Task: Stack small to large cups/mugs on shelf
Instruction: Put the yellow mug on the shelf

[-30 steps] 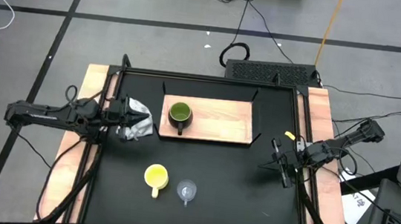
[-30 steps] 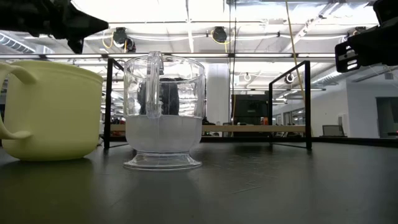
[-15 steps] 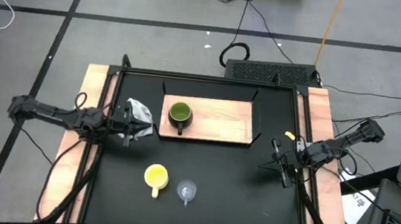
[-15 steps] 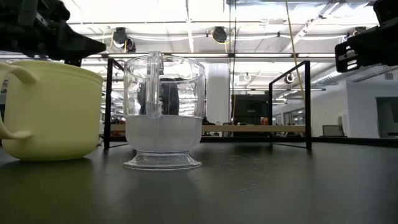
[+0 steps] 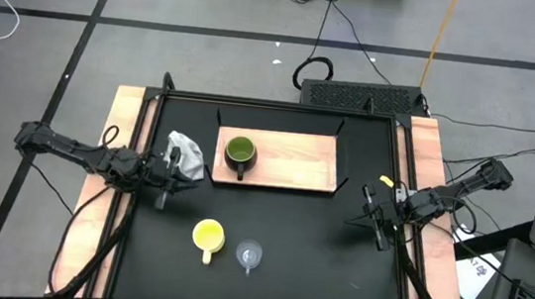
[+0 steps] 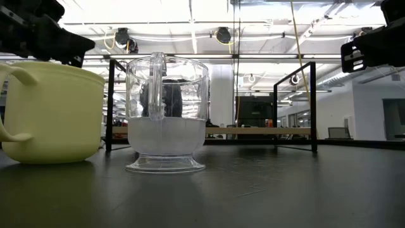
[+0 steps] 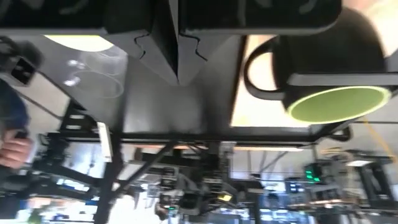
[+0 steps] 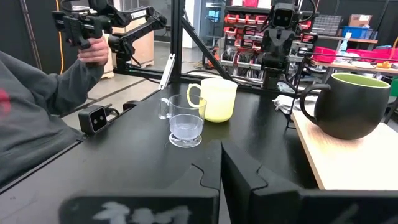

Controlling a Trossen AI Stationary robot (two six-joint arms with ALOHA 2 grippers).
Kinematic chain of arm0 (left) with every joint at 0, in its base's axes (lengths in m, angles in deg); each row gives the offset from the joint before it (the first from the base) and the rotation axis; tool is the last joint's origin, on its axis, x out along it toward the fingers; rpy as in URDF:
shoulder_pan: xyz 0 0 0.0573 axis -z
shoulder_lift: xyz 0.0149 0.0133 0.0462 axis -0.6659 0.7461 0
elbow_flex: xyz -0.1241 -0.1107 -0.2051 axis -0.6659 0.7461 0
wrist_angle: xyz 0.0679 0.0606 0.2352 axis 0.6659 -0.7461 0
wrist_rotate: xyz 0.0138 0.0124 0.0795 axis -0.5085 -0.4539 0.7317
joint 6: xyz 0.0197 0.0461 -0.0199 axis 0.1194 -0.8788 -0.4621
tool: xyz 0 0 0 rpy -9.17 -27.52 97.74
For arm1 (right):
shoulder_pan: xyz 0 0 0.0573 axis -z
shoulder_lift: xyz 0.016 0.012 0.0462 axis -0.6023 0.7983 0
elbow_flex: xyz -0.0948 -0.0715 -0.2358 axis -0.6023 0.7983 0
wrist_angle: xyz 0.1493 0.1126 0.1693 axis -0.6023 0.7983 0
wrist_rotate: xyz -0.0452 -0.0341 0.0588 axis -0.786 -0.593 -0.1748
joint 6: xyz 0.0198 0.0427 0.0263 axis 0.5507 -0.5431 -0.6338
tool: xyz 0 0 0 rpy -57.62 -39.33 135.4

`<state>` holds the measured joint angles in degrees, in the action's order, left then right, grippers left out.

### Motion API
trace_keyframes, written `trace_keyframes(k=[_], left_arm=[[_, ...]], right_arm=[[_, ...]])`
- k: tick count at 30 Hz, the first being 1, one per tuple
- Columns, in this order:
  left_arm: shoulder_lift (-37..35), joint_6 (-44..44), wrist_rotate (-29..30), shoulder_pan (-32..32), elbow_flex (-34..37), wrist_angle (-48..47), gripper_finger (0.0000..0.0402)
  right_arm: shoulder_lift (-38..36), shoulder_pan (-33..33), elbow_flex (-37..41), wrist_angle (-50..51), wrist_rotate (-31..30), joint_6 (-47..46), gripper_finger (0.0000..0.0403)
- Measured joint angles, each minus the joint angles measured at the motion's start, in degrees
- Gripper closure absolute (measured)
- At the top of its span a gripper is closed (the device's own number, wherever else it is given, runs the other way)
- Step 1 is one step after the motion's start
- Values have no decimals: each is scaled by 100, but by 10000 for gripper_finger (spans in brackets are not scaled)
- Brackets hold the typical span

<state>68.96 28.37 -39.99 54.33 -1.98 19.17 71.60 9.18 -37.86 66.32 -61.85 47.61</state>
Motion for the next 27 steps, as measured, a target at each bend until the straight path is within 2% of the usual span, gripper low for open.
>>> trace_keyframes(k=[13, 18, 27], left_arm=[[0, 38, -152, 4, 0, -184, 385], [0, -70, -148, 104, 0, -214, 397], [0, -435, 257, 617, -2, -214, 399]], right_arm=[[0, 2, 0, 0, 0, 0, 403], [2, 0, 0, 0, 0, 0, 403], [2, 2, 0, 0, 0, 0, 403]])
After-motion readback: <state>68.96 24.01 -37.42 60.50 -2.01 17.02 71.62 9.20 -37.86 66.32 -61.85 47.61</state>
